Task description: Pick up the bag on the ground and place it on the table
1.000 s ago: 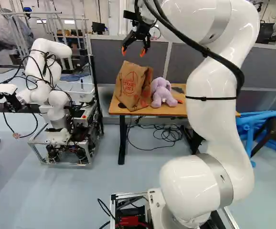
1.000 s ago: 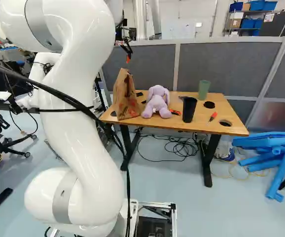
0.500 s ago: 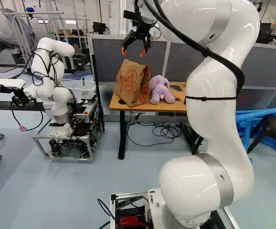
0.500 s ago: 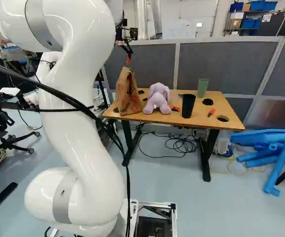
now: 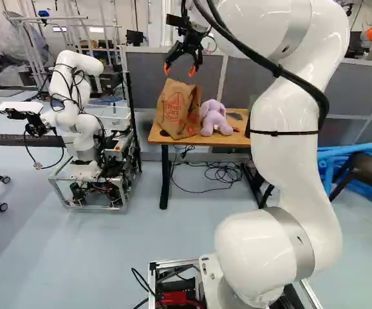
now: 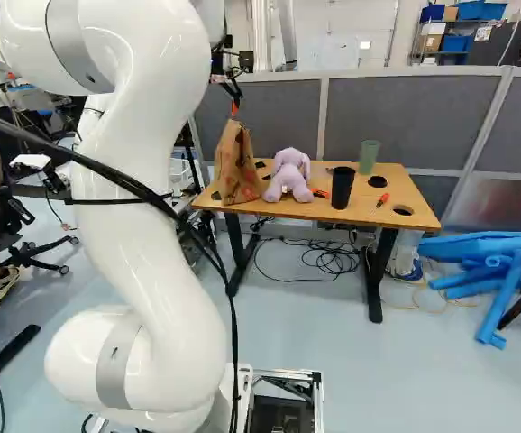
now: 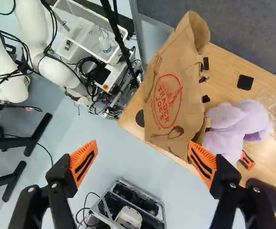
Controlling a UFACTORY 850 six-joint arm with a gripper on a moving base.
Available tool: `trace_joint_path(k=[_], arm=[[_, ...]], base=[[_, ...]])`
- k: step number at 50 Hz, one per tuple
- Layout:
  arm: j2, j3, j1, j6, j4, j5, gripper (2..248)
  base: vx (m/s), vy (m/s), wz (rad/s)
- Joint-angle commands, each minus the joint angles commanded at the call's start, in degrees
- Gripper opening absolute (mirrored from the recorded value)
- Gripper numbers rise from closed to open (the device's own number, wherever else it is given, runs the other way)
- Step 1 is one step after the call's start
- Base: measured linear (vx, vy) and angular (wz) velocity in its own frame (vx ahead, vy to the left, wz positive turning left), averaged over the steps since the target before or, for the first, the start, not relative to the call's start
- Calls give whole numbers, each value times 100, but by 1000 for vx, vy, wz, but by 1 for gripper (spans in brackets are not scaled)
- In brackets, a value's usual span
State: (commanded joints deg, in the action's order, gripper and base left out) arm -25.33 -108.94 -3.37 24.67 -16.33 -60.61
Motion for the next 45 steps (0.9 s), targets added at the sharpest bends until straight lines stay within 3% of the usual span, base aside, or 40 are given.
trace_joint_path(k=[45], arm=[[11,29,1,-7,5,31,247]], base=[[-73,-2,3]])
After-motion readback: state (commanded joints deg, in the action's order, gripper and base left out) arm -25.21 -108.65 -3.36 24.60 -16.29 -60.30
